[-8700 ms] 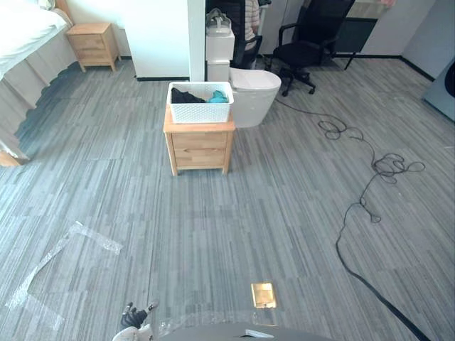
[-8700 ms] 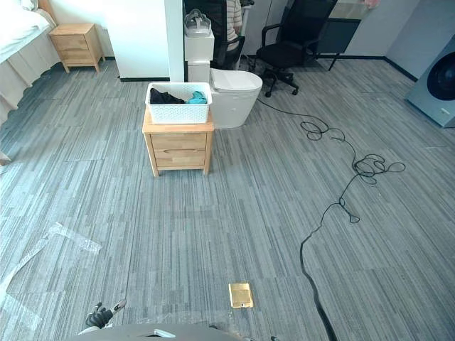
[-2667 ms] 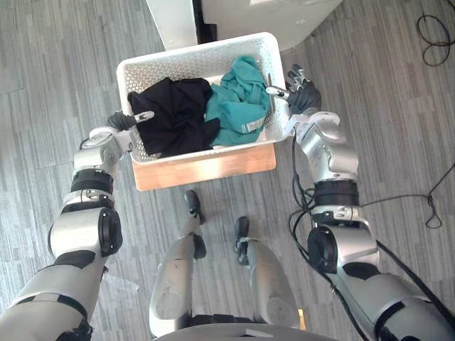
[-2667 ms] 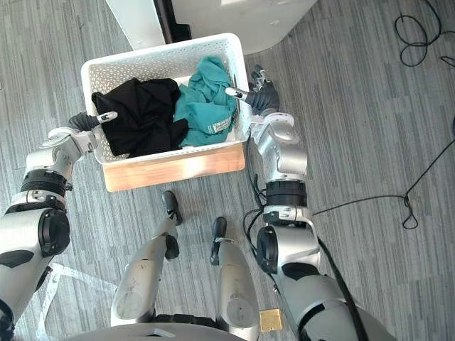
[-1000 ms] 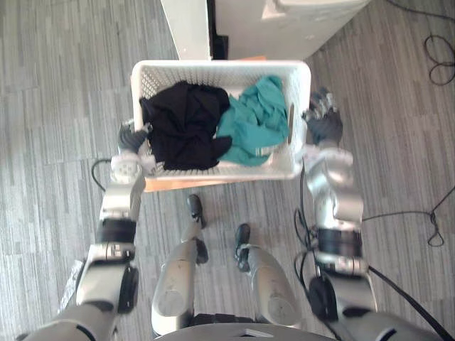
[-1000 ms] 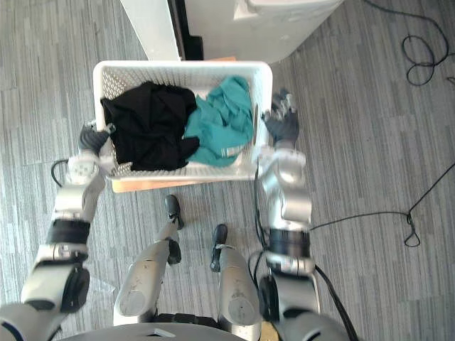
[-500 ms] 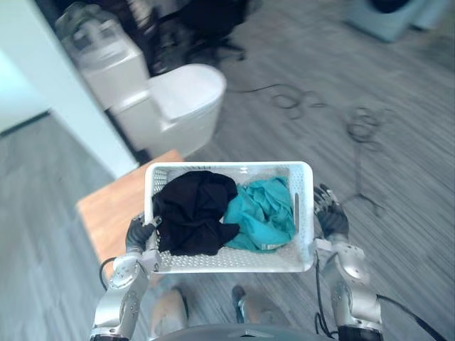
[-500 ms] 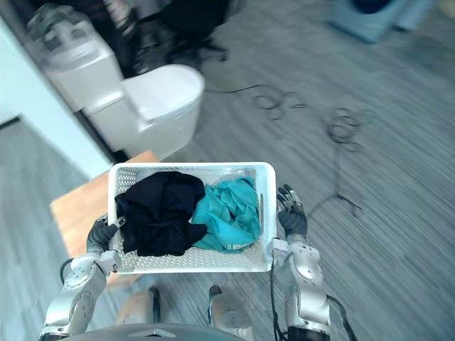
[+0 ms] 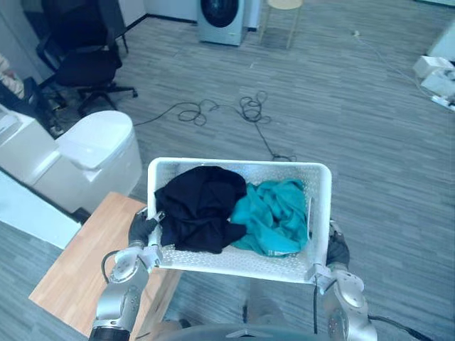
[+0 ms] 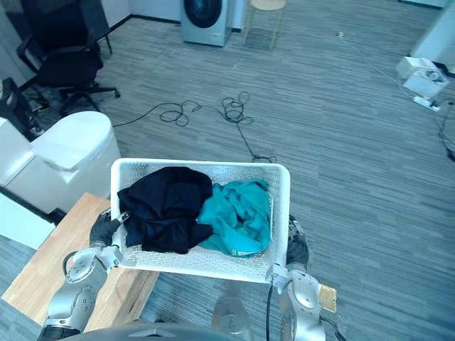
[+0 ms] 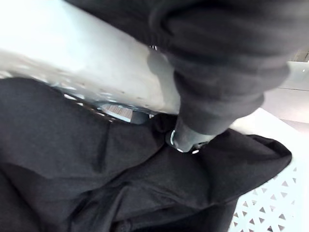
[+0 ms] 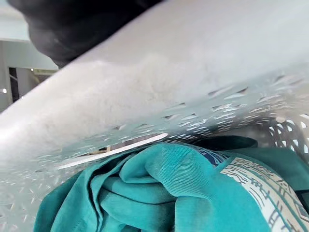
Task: Pick up the laundry basket with both hands and put the clothes into the washing machine.
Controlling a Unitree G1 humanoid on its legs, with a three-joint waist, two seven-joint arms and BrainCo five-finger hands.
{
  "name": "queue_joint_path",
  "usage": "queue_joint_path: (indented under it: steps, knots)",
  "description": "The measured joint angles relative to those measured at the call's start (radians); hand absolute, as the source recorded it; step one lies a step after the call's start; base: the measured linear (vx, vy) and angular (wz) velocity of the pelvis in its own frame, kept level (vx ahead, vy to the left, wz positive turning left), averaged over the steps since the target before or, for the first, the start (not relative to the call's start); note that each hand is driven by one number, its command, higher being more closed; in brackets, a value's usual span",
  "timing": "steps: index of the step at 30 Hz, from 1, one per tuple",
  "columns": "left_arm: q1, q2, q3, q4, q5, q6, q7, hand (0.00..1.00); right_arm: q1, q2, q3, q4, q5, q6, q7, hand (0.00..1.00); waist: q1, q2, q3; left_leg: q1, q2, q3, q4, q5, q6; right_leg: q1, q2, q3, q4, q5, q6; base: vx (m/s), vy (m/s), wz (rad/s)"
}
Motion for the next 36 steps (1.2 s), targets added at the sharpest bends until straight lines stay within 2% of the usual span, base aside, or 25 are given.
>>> queue_joint_path:
  steps: [2,3,5,7,9,12,15,19,20,24,31,36]
  knots:
    - [0.001,0.003,0.009,0.003,-0.001,0.000,-0.004,1.00,-0.016,-0.001,0.009,0.019,0.000,-0.001,0.000,1.00,0.006,-0.030,-0.022,-0.026,-0.004,0.003,-0.008,0.010,-0.037,0.077,-0.018,-0.028,-0.184,-0.027,0.063,-0.06,-0.350,-0.33]
    - [0.000,-0.019,0.012,0.042,-0.001,-0.004,-0.006,1.00,-0.055,-0.032,0.002,0.086,-0.001,-0.003,-0.001,1.00,0.015,-0.005,-0.052,-0.045,0.006,-0.005,-0.047,0.048,-0.056,0.106,0.017,-0.036,-0.344,0.035,0.090,-0.01,-0.284,-0.36]
    - [0.010,-0.035,0.008,0.052,-0.001,-0.004,-0.007,1.00,-0.074,-0.060,0.002,0.114,-0.001,-0.003,-0.001,1.00,0.022,0.020,-0.060,-0.031,0.025,-0.002,-0.081,0.077,-0.069,0.122,0.059,-0.019,-0.408,0.079,0.077,0.05,-0.169,-0.42]
    - [0.010,-0.042,0.008,0.064,-0.001,-0.004,-0.007,1.00,-0.069,-0.068,0.003,0.127,0.000,-0.003,0.000,1.00,0.025,0.025,-0.063,0.007,0.041,-0.001,-0.131,0.106,-0.089,0.140,0.091,-0.018,-0.417,0.088,0.073,0.06,-0.183,-0.20]
    - [0.010,-0.043,0.008,0.070,-0.001,-0.004,-0.007,1.00,-0.070,-0.069,0.003,0.127,0.000,-0.005,0.000,1.00,0.024,0.023,-0.064,0.038,0.045,-0.001,-0.163,0.122,-0.091,0.156,0.102,-0.021,-0.414,0.088,0.073,0.03,-0.107,-0.03]
    - [0.005,-0.043,0.008,0.070,-0.001,-0.007,-0.007,1.00,-0.070,-0.071,0.002,0.127,0.000,-0.007,0.003,1.00,0.024,0.022,-0.068,0.036,0.031,-0.013,-0.180,0.135,-0.088,0.156,0.095,-0.032,-0.414,0.088,0.073,0.00,-0.007,0.14]
    - [0.009,-0.041,0.006,0.071,0.000,-0.007,-0.010,1.00,-0.049,-0.066,0.002,0.128,0.000,-0.007,0.006,1.00,0.025,0.022,-0.068,0.038,0.001,-0.056,-0.211,0.153,-0.070,0.178,0.076,-0.075,-0.424,0.095,0.082,-0.02,0.053,0.45]
    - [0.028,-0.039,0.017,0.071,0.001,-0.007,-0.012,1.00,-0.061,-0.059,0.009,0.145,0.000,-0.009,0.007,1.00,0.040,0.015,-0.070,0.039,-0.035,-0.088,-0.252,0.180,-0.047,0.193,0.047,-0.100,-0.444,0.115,0.092,-0.04,0.072,0.29]
    - [0.035,-0.036,0.021,0.071,0.001,-0.007,-0.012,1.00,-0.074,-0.052,0.010,0.163,0.000,-0.010,0.007,0.00,0.046,0.010,-0.072,0.040,-0.045,-0.090,-0.260,0.186,-0.043,0.193,0.040,-0.101,-0.445,0.115,0.093,-0.06,0.061,0.09]
    - [0.057,-0.029,0.024,0.071,0.001,-0.007,-0.012,1.00,-0.082,-0.045,0.015,0.206,0.004,-0.012,0.006,0.00,0.055,-0.004,-0.076,0.052,-0.071,-0.099,-0.304,0.211,-0.031,0.193,0.024,-0.103,-0.446,0.125,0.098,-0.08,0.051,0.07]
    - [0.058,-0.029,0.031,0.071,0.001,-0.007,-0.012,1.00,-0.136,-0.050,0.014,0.242,0.038,-0.013,-0.002,0.00,0.052,-0.031,-0.086,0.055,-0.094,-0.105,-0.345,0.244,-0.018,0.188,0.008,-0.105,-0.449,0.128,0.101,-0.09,0.025,0.03]
    - [0.058,-0.033,0.047,0.071,0.001,-0.007,-0.012,1.00,-0.192,-0.067,0.031,0.249,0.055,-0.014,-0.003,0.00,0.051,-0.031,-0.086,0.051,-0.097,-0.113,-0.346,0.260,-0.016,0.182,0.009,-0.118,-0.448,0.131,0.095,-0.07,0.012,0.04]
